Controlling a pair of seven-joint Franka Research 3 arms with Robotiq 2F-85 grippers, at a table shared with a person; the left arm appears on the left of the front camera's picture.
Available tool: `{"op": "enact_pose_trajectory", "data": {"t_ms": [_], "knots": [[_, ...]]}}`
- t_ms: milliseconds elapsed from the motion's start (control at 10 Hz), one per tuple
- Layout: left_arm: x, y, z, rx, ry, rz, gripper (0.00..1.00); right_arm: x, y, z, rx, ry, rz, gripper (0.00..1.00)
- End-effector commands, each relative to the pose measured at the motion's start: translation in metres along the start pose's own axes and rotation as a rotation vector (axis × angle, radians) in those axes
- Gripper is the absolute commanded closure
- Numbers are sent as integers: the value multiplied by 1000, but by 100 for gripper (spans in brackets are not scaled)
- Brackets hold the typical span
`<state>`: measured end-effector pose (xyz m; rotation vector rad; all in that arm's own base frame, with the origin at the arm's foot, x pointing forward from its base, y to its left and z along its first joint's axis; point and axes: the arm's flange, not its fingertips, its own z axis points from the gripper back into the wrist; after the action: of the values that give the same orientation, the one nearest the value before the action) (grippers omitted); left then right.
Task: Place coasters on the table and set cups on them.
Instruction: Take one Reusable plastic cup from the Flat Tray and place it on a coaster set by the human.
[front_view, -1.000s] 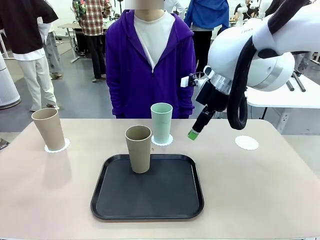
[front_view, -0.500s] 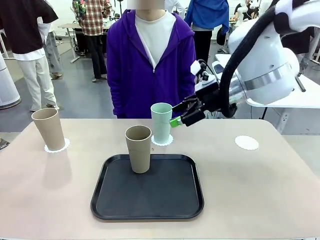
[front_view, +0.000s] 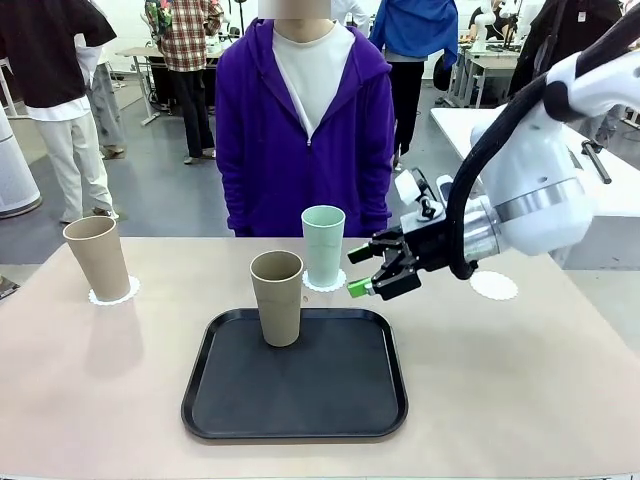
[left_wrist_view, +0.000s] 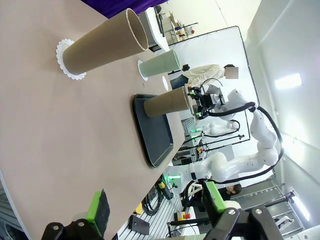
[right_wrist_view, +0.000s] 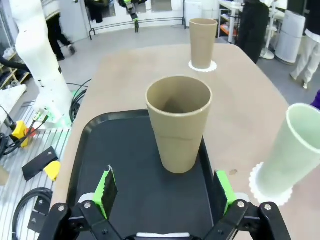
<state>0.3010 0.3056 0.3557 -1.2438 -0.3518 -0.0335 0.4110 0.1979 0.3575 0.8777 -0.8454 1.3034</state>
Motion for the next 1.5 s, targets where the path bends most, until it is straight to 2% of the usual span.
{"op": "enact_pose_trajectory", "data": {"t_ms": [0, 100, 200, 300, 800, 1200, 1400], "knots": [[-1, -2, 2, 1, -6, 8, 0, -26, 0, -23, -29, -49, -27, 0], [-1, -2, 2, 1, -6, 8, 0, -35, 2, -30, -20, -52, -13, 0], [-1, -2, 2, 1, -6, 8, 0, -38, 0, -36, -25, -15, 8, 0], [-1, -2, 2, 1, -6, 8, 0, -24, 2, -18, -3, -26, -39, 0], [-1, -2, 2, 1, -6, 8, 0, -33, -8, -26, -30, -22, -19, 0], [-1, -2, 2, 1, -6, 8, 0, -57, -21, -54, -85, -131, -15, 0], [-1, -2, 2, 1, -6, 8, 0, -63, -22, -73, -43, -148, -35, 0]]}}
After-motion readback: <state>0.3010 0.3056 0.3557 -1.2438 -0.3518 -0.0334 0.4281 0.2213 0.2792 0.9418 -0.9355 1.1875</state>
